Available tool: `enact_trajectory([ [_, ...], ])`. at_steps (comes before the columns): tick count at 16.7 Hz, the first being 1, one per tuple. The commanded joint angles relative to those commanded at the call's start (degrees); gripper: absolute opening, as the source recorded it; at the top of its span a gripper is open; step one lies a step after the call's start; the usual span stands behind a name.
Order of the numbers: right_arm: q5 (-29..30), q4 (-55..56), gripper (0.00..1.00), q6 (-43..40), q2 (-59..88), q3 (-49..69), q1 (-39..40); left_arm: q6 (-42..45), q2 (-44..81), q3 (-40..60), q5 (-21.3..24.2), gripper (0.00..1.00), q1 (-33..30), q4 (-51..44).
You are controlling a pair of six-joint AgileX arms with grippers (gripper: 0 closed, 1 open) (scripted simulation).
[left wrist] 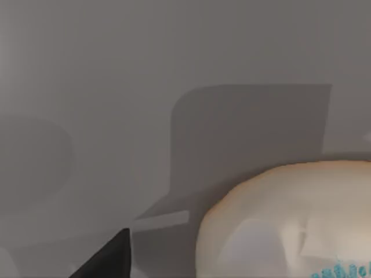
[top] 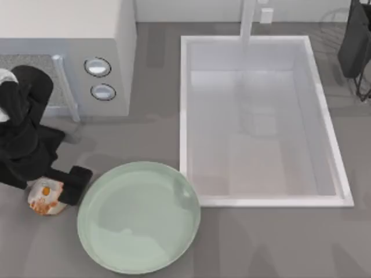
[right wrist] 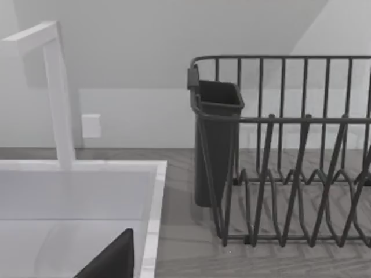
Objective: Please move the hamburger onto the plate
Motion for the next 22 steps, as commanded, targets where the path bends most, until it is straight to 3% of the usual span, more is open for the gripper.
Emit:
enact_trajectory([
  [12, 0.0, 0.0, 1.0, 0.0, 0.0, 0.0, 0.0, 0.0, 0.0, 0.0, 0.0, 0.02, 0.0, 0.0],
  [22, 0.0, 0.0, 1.0, 0.0, 0.0, 0.0, 0.0, -0.1, -3.8, 1.3, 0.3, 0.0, 0.1, -3.0],
])
